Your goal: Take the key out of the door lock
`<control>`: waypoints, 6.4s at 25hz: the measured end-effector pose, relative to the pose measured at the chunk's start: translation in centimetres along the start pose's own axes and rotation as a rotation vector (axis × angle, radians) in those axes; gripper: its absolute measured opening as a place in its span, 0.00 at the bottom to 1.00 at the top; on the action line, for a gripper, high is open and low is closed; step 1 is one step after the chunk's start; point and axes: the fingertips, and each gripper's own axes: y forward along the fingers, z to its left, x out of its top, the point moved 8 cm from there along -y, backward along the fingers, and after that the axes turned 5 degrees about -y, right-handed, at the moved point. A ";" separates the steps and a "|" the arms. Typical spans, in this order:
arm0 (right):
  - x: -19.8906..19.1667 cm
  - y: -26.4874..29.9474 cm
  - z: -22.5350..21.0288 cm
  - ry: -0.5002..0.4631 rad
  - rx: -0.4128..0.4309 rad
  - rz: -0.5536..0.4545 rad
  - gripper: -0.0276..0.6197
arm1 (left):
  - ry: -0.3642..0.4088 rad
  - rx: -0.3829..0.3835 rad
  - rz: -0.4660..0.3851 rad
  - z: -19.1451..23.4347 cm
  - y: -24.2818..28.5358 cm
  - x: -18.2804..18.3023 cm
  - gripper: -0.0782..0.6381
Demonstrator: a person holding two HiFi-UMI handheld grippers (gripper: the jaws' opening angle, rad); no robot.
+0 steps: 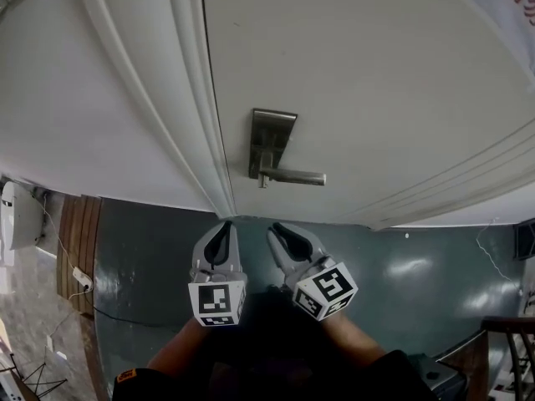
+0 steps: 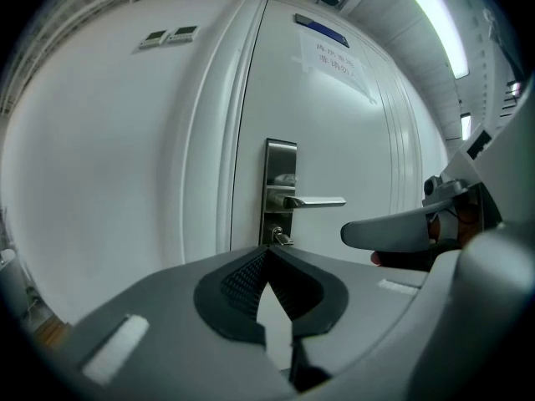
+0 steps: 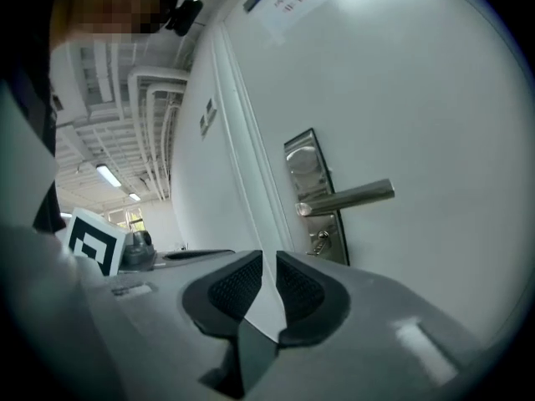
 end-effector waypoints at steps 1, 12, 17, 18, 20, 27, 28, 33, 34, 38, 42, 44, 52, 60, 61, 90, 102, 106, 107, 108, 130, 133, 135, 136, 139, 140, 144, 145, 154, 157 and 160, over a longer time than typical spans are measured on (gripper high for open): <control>-0.2 0.5 -0.3 0.045 0.002 0.003 0.10 | 0.003 -0.011 0.010 0.5 0.6 -0.1 0.13; -2.0 6.2 -5.6 0.654 0.001 -0.037 0.15 | 0.060 -0.121 0.067 3.0 5.5 0.2 0.14; -3.4 7.9 -7.0 0.865 0.053 -0.108 0.15 | 0.076 -0.143 0.079 3.8 6.9 0.2 0.14; -3.5 8.2 -7.2 0.897 0.065 -0.123 0.15 | 0.078 -0.145 0.080 3.9 7.1 0.3 0.13; -3.6 8.8 -7.5 0.945 0.081 -0.145 0.15 | 0.081 -0.150 0.079 4.1 7.4 0.4 0.14; -3.5 10.4 -8.2 1.060 0.114 -0.177 0.14 | 0.087 -0.165 0.074 4.1 8.5 1.1 0.13; -3.6 10.4 -8.2 1.071 0.110 -0.177 0.12 | 0.087 -0.166 0.073 4.1 8.5 1.1 0.13; -4.0 10.4 -8.3 1.115 0.111 -0.186 0.08 | 0.080 -0.163 0.071 4.0 8.3 1.2 0.13; -4.1 10.4 -8.3 1.125 0.112 -0.189 0.08 | 0.078 -0.162 0.072 4.0 8.2 1.1 0.13; -4.4 10.3 -8.4 1.157 0.103 -0.200 0.07 | 0.080 -0.156 0.073 4.0 7.8 0.9 0.13; -4.3 10.1 -8.0 1.172 0.105 -0.195 0.07 | 0.082 -0.157 0.064 4.0 7.4 1.1 0.14; -4.6 9.6 -7.3 1.186 0.113 -0.197 0.07 | 0.083 -0.160 0.061 4.0 7.2 1.2 0.13; -4.7 7.5 -5.2 1.194 0.140 -0.194 0.07 | 0.078 -0.189 0.049 3.4 6.4 1.2 0.13; -3.5 4.9 -3.6 1.093 0.174 -0.168 0.07 | 0.045 -0.201 0.037 2.0 5.4 0.9 0.13; -3.2 4.5 -3.4 1.071 0.178 -0.164 0.07 | 0.042 -0.199 0.034 1.8 5.1 1.1 0.13; 3.8 -10.6 -0.9 -0.303 0.007 -0.089 0.07 | 0.027 0.073 -0.078 -13.4 -7.2 3.5 0.13; 3.3 -12.6 2.3 -0.341 -0.032 -0.119 0.07 | 0.059 0.099 -0.125 -14.0 -10.8 3.6 0.13; 3.1 -13.6 5.1 -0.332 -0.055 -0.176 0.07 | 0.066 0.124 -0.161 -13.3 -13.5 3.5 0.13; 3.1 -13.9 5.9 -0.332 -0.057 -0.180 0.07 | 0.066 0.129 -0.168 -13.1 -14.3 3.4 0.13; 3.0 -14.2 6.8 -0.333 -0.057 -0.180 0.07 | 0.063 0.134 -0.172 -12.8 -15.3 3.2 0.13; -2.7 -24.6 25.5 -0.402 -0.106 -0.087 0.07 | -0.026 0.065 -0.202 -11.5 -36.6 -2.8 0.13; -2.9 -25.8 26.7 -0.409 -0.116 -0.083 0.07 | -0.032 0.055 -0.218 -12.0 -38.0 -3.0 0.13; -3.0 -26.5 27.0 -0.406 -0.119 -0.078 0.07 | -0.036 0.050 -0.223 -12.5 -38.6 -3.2 0.13; -3.1 -26.7 27.0 -0.404 -0.120 -0.074 0.07 | -0.034 0.046 -0.222 -12.7 -38.8 -3.4 0.13; -3.7 -27.6 27.3 -0.395 -0.127 -0.068 0.07 | -0.019 0.030 -0.214 -13.3 -39.2 -4.0 0.13; -3.9 -28.0 27.4 -0.390 -0.132 -0.067 0.07 | -0.023 0.025 -0.212 -13.7 -39.3 -4.3 0.13; -4.5 -30.2 26.5 -0.367 -0.170 -0.057 0.07 | -0.037 -0.012 -0.182 -15.8 -39.1 -5.0 0.13; -4.6 -30.8 26.0 -0.361 -0.182 -0.054 0.07 | -0.031 -0.022 -0.172 -16.3 -38.9 -5.1 0.13; -6.0 -35.8 21.5 -0.309 -0.236 -0.055 0.07 | 0.030 -0.075 -0.128 -22.4 -36.3 -5.5 0.13; -6.1 -36.7 20.4 -0.297 -0.237 -0.058 0.07 | 0.039 -0.083 -0.116 -23.8 -35.7 -5.7 0.13; -6.1 -38.9 18.6 -0.281 -0.243 -0.060 0.07 | 0.047 -0.090 -0.101 -26.5 -35.1 -5.9 0.13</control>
